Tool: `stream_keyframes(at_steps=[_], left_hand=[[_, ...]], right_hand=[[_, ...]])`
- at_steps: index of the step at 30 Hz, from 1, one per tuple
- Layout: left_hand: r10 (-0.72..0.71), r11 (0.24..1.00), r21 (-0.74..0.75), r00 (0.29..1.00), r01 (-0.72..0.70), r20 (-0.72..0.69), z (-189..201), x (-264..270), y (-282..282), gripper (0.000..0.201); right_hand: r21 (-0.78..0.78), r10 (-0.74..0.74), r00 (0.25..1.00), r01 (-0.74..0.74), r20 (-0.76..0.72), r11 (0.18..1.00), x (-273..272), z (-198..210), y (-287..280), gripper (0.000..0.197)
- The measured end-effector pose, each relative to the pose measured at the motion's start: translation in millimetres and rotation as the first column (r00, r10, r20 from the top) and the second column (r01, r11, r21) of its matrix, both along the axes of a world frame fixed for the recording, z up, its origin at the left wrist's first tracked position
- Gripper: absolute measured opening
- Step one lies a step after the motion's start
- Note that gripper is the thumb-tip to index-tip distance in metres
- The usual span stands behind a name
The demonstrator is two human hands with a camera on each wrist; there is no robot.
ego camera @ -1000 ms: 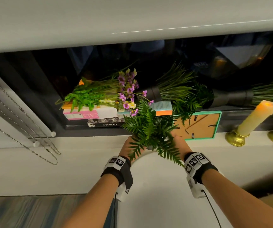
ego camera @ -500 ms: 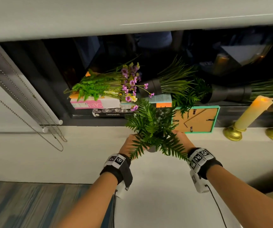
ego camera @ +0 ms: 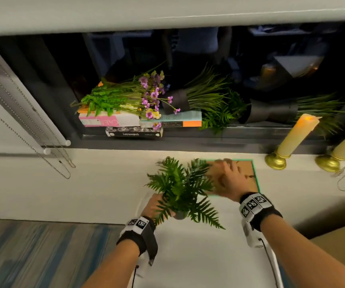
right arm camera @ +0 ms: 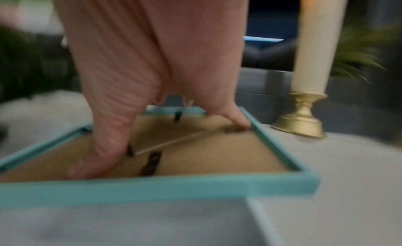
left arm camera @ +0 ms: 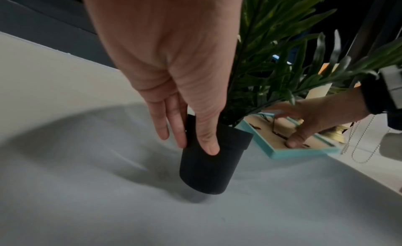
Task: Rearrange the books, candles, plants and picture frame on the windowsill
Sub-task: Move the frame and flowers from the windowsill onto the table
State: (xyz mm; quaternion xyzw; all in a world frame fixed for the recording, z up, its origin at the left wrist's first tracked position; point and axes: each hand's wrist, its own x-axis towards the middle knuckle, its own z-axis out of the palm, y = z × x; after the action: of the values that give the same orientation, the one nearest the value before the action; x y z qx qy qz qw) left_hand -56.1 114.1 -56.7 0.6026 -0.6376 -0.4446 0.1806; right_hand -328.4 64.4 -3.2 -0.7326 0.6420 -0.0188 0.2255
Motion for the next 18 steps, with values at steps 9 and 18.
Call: stream_keyframes(at_steps=[9, 18], left_hand=[[0.144, 0.99, 0.019, 0.977, -0.142, -0.159, -16, -19, 14, 0.039], [0.109, 0.994, -0.008, 0.993, -0.109, -0.053, -11, -14, 15, 0.014]], right_hand=[[0.011, 0.059, 0.941, -0.058, -0.333, 0.998, -6, -21, -20, 0.132], [-0.034, -0.073, 0.934, 0.065, -0.35, 0.997, -15, -15, -35, 0.108]])
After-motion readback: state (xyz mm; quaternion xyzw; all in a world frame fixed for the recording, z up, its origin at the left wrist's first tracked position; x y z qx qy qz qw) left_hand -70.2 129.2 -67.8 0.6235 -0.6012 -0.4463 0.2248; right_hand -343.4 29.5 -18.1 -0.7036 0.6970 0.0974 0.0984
